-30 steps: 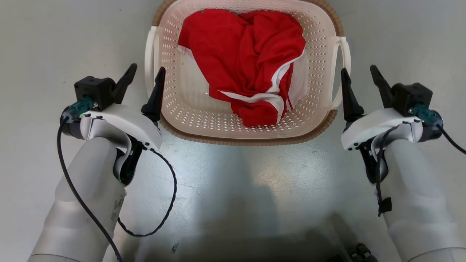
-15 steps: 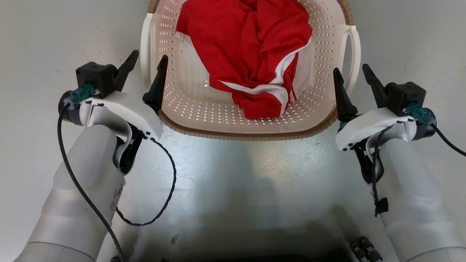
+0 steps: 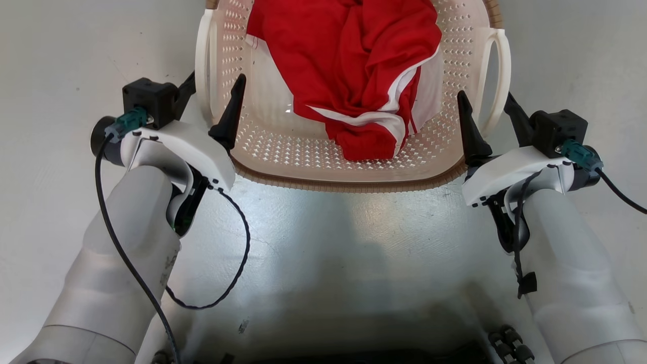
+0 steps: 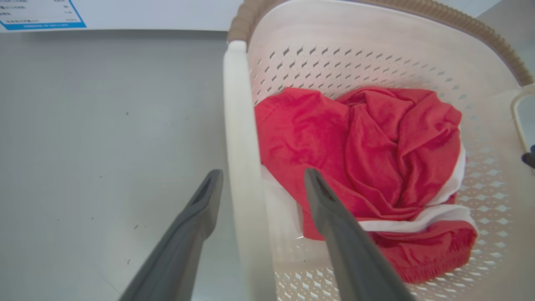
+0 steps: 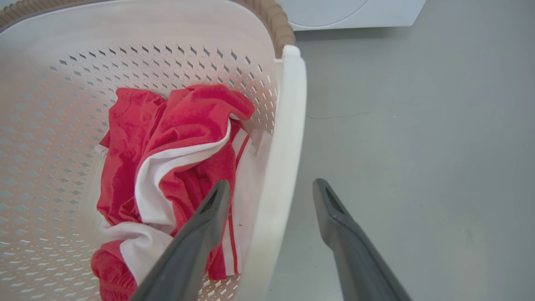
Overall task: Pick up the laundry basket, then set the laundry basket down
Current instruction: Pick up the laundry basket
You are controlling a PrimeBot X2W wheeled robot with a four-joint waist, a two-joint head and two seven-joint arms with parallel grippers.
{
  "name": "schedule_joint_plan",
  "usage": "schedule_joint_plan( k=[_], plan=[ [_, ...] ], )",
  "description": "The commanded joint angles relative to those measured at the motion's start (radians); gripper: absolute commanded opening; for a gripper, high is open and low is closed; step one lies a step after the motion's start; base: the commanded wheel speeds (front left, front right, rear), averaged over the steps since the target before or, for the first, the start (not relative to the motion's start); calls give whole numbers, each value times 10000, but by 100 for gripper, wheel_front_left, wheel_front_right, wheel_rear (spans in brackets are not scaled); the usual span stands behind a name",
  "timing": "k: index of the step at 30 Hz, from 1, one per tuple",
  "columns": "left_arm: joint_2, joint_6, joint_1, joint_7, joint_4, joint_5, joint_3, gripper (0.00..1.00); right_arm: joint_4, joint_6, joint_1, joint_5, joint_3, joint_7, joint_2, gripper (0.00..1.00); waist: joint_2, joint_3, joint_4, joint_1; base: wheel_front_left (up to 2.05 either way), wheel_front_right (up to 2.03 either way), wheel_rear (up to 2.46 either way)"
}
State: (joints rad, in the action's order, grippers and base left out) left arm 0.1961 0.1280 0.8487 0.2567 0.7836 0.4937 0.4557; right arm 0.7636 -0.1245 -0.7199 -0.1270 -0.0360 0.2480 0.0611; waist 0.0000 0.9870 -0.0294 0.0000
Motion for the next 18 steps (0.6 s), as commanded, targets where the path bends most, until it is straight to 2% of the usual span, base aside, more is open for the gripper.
schedule_joint_plan(
  k=[1,18],
  plan=[
    [303,27,-33,51,-53,89,-143,100,-35,-62,321,-39,-206,138,-109,100,0,32,12,0,0,0,0],
    [388,27,30,51,22,95,-71,100,212,-62,255,-127,-400,138,-109,100,0,78,16,0,0,0,0]
  ],
)
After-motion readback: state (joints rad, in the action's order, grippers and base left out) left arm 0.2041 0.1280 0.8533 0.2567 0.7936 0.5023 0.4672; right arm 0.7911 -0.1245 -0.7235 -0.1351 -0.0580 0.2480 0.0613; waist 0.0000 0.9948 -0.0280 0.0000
